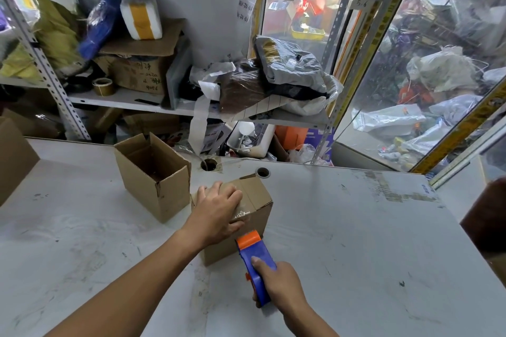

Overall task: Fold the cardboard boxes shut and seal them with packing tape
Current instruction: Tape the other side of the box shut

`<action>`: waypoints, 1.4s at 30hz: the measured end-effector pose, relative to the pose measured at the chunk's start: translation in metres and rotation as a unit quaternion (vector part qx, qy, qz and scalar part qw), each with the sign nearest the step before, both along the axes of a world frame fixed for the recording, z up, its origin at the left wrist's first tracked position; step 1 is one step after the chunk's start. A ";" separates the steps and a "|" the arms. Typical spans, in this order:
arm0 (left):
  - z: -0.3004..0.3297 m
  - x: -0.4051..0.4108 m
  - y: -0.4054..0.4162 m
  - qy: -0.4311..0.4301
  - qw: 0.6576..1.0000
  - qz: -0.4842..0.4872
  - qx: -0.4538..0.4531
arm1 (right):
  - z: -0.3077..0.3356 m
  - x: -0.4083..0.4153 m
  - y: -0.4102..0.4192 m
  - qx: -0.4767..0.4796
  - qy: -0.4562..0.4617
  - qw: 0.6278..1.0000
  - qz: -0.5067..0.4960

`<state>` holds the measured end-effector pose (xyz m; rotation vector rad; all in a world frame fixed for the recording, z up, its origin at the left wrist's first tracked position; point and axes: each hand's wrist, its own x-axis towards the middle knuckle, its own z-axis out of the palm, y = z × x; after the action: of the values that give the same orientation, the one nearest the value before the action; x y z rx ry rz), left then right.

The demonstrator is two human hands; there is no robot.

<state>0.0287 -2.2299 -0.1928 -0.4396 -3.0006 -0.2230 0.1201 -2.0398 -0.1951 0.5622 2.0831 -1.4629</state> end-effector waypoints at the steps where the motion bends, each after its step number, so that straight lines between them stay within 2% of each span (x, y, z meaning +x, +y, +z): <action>1: -0.001 0.000 0.000 0.005 1.000 -0.002 0.002 | 0.007 -0.004 -0.003 0.006 -0.009 1.000 -0.001; 7: -0.003 -0.001 0.001 0.021 1.000 -0.006 0.005 | 0.023 -0.040 -0.020 0.040 -0.079 0.996 0.022; 10: -0.002 0.005 -0.001 0.007 1.000 -0.007 0.012 | -0.006 -0.031 -0.018 0.080 -0.145 0.984 0.067; 13: 0.002 0.004 0.001 0.004 1.000 0.001 0.007 | -0.065 -0.037 -0.006 0.110 -0.111 0.985 0.078; 18: -0.009 0.009 0.027 0.017 0.994 0.020 -0.102 | -0.013 -0.043 0.002 0.066 -0.092 0.994 -0.008; 21: -0.018 0.012 0.032 0.035 0.993 0.031 -0.105 | -0.005 -0.038 0.014 0.048 -0.047 0.998 -0.013; 25: -0.023 0.011 0.029 0.055 0.991 0.025 -0.123 | -0.007 -0.020 0.026 0.014 -0.031 0.999 -0.033; 32: -0.020 0.012 0.029 -0.020 0.992 0.031 -0.125 | 0.003 -0.002 0.037 -0.041 0.015 0.998 -0.040; 35: -0.013 0.013 0.026 0.013 0.998 0.035 -0.055 | 0.015 0.002 0.042 -0.058 0.055 0.997 -0.018; 38: 0.019 0.008 0.032 0.000 0.992 0.035 0.122 | 0.028 0.002 0.044 -0.080 0.103 0.991 0.028; 40: 0.050 -0.002 0.035 -0.106 0.968 0.020 0.228 | 0.033 -0.001 0.041 -0.092 0.133 0.986 0.047; 42: 0.074 -0.010 0.034 -0.244 0.925 0.011 0.290 | 0.038 -0.006 0.037 -0.094 0.157 0.981 0.056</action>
<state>0.0189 -2.1960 -0.1184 -0.3149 -3.1532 -1.3539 0.1144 -2.0033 -0.1568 0.1434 2.1336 -1.7494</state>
